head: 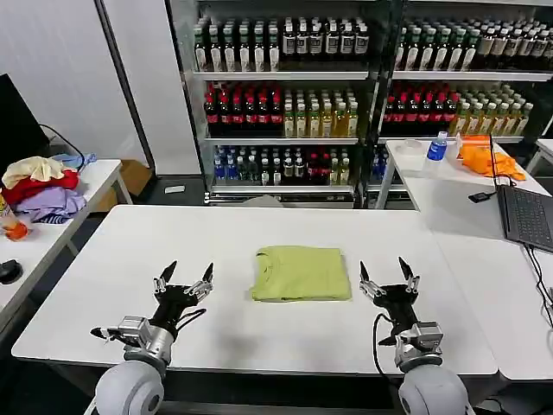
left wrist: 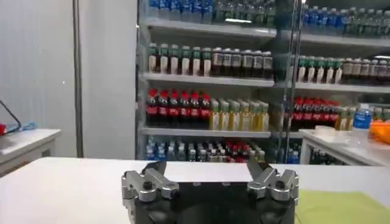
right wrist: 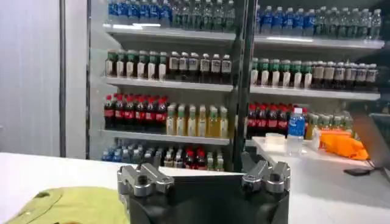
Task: Fold and organize the clothes.
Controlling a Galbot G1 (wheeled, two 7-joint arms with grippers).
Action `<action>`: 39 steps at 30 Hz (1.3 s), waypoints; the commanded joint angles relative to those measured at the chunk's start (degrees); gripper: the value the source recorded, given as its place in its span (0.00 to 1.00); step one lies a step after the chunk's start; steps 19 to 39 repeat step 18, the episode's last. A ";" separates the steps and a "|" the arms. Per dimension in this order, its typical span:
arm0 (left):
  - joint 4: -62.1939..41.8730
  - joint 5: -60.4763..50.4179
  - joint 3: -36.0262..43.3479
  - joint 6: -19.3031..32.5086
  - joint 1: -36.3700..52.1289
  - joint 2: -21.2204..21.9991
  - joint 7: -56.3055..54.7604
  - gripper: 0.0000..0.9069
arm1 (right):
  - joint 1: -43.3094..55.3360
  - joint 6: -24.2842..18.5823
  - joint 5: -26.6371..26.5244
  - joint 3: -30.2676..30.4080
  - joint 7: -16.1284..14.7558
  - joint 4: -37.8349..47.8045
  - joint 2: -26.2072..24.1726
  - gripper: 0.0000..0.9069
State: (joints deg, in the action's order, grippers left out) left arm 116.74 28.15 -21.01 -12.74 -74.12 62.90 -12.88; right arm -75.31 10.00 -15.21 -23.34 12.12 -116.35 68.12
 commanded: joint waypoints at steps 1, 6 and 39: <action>0.71 -0.12 -0.18 -0.31 -0.83 0.22 0.24 1.00 | -3.12 0.91 1.09 -1.37 0.61 -3.36 -0.19 1.00; 0.82 -1.06 0.04 -1.38 -0.82 0.37 0.19 1.00 | -2.93 -0.94 1.30 -1.46 0.96 -3.53 -0.27 1.00; 0.45 -0.60 -0.04 -2.00 0.74 0.24 -0.17 1.00 | -1.87 -0.68 4.09 -0.74 0.80 -2.59 0.00 1.00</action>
